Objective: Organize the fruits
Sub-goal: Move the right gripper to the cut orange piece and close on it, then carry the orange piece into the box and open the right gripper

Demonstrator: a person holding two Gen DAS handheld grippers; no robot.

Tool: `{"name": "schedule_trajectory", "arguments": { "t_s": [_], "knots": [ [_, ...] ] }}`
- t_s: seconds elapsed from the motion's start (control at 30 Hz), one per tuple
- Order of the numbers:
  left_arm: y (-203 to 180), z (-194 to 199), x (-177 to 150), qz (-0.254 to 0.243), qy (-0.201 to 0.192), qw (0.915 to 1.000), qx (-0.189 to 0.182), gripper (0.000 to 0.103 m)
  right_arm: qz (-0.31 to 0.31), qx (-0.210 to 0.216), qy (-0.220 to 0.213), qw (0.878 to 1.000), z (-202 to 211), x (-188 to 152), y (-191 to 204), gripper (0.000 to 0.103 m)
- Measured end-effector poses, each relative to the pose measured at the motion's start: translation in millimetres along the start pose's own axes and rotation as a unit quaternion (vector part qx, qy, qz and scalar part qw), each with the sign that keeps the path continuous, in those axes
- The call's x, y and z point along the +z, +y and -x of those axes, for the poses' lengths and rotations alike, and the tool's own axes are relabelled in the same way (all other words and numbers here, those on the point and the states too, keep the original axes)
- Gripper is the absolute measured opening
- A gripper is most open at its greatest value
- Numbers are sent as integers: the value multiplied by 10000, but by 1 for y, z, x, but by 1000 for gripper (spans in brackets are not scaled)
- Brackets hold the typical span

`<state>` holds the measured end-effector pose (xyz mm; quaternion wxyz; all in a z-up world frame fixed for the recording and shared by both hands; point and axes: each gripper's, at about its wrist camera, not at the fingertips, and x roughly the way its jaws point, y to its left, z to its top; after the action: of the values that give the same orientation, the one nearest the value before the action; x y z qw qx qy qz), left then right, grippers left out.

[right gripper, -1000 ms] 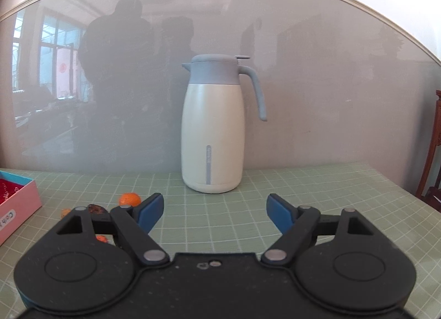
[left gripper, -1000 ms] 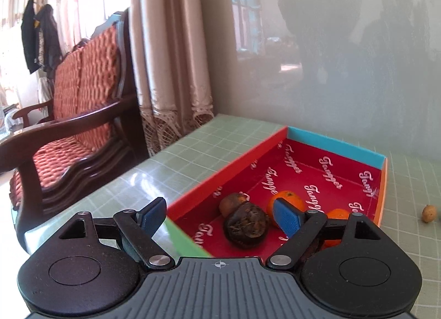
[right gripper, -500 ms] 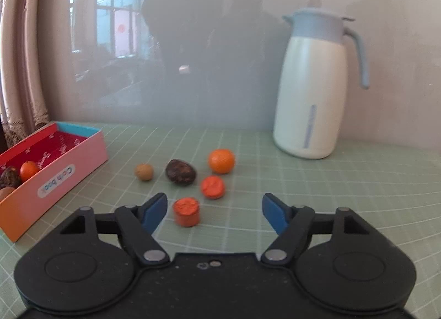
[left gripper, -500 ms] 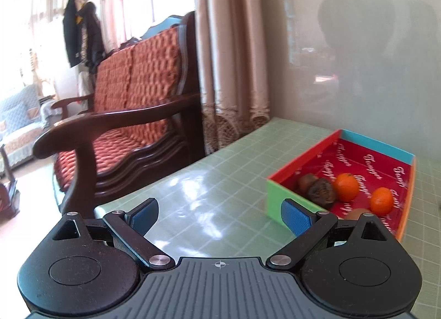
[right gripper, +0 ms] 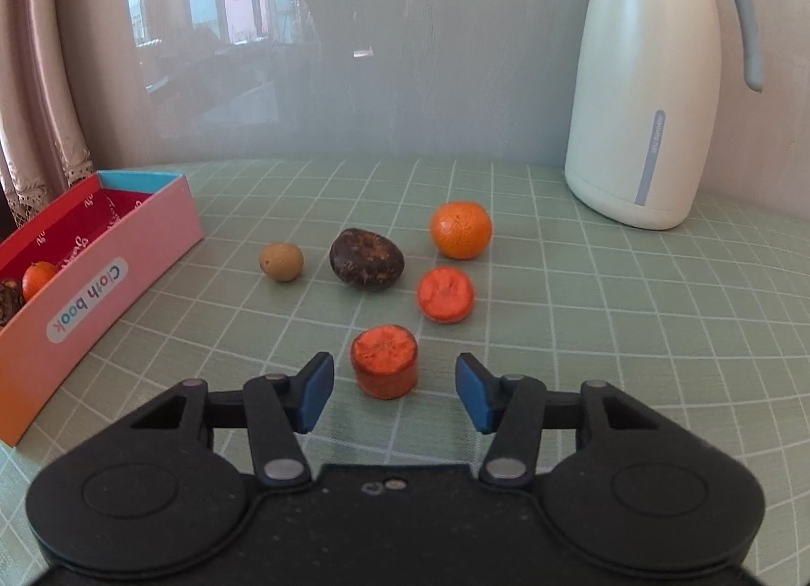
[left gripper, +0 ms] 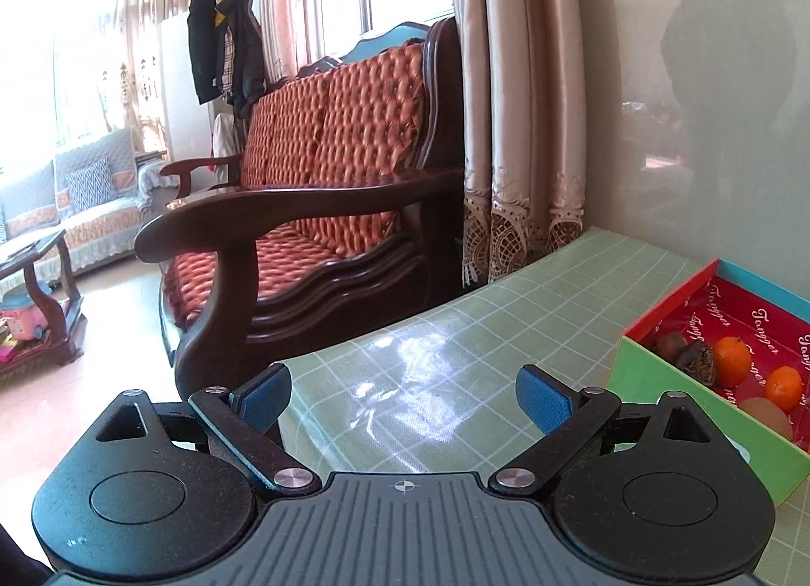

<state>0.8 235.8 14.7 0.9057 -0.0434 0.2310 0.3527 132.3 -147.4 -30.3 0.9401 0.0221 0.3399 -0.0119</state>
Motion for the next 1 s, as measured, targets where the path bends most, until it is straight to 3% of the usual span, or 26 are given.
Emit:
{"name": "schedule_trajectory", "arguments": {
  "t_s": [0.13, 0.17, 0.47, 0.8, 1.0],
  "knots": [
    [-2, -2, 1, 1, 6, 10000, -17, 95, 76, 32, 72, 9999, -10, 4, 4, 30],
    [-2, -1, 0, -6, 3, 10000, -13, 95, 76, 45, 94, 9999, -11, 4, 4, 29],
    [3, -1, 1, 123, 33, 9999, 40, 95, 76, 392, -69, 9992, 0, 2, 16, 29],
    [9, -3, 0, 193, 66, 9997, 106, 95, 850, 1622, -511, 9818, 39, 15, 103, 29],
    [20, -6, 1, 288, 73, 9994, 202, 95, 1116, 2002, -614, 9714, 38, 29, 144, 29]
  ]
}}
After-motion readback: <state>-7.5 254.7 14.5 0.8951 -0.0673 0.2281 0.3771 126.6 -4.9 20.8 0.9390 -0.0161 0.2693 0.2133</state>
